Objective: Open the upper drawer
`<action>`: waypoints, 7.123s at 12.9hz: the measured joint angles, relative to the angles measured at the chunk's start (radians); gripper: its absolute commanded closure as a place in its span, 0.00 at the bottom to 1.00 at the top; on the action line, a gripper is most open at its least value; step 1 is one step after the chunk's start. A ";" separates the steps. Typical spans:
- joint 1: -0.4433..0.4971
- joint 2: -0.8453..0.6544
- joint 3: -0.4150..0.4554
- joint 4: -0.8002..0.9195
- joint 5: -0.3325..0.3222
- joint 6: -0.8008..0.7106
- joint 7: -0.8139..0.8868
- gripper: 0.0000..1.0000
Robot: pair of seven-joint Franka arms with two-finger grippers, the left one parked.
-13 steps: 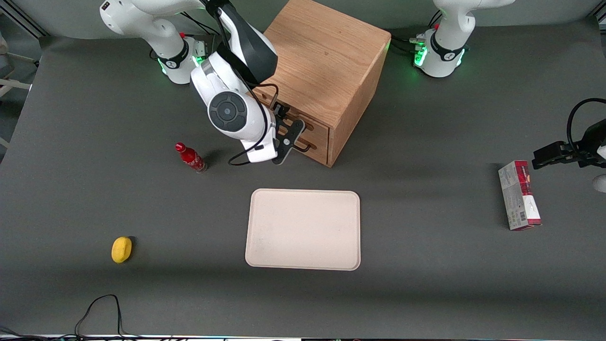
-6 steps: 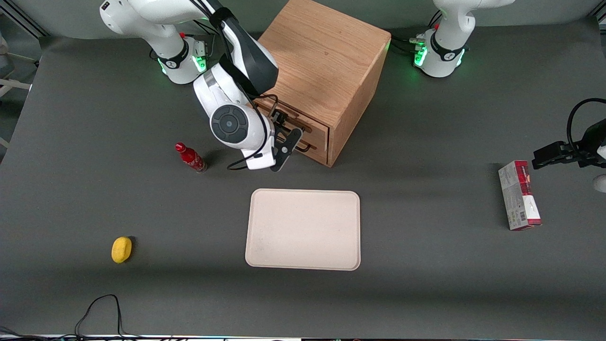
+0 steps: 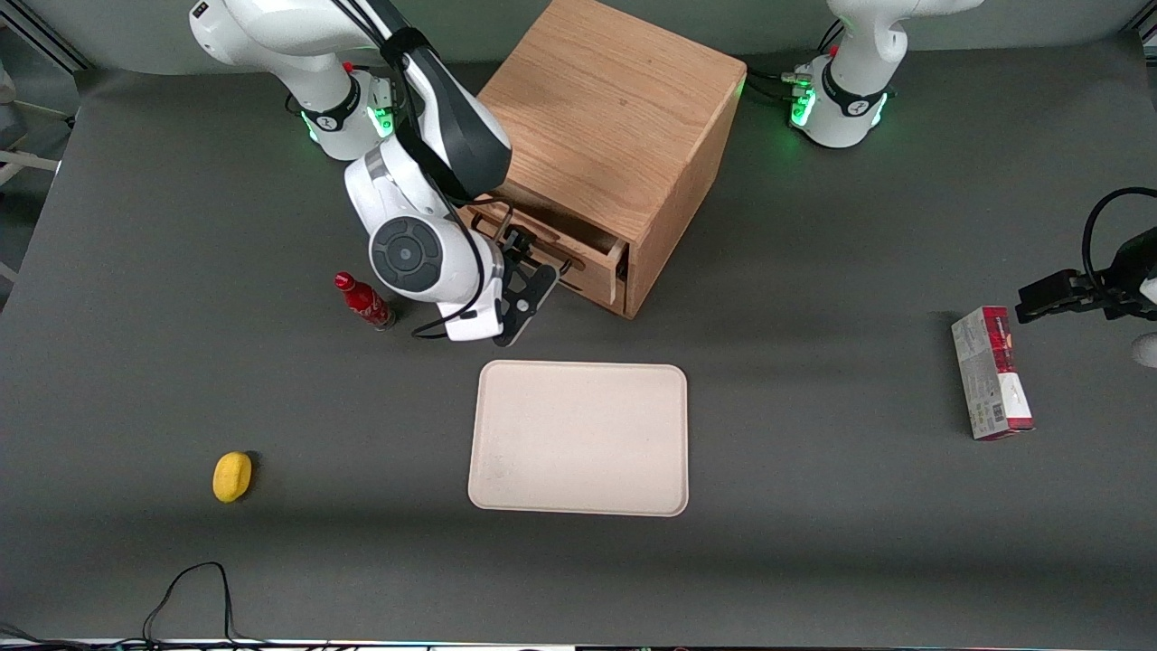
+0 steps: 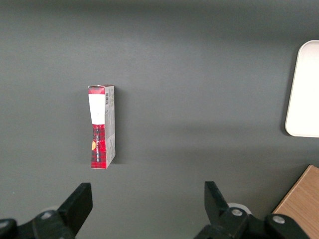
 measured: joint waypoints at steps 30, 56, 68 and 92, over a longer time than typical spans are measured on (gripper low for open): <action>-0.192 0.142 -0.003 0.215 -0.066 0.013 -0.017 0.00; -0.288 0.229 -0.003 0.348 -0.066 0.019 -0.041 0.00; -0.295 0.230 0.005 0.364 -0.066 0.011 -0.053 0.00; -0.326 -0.441 -0.187 -0.144 -0.295 -0.174 0.035 0.02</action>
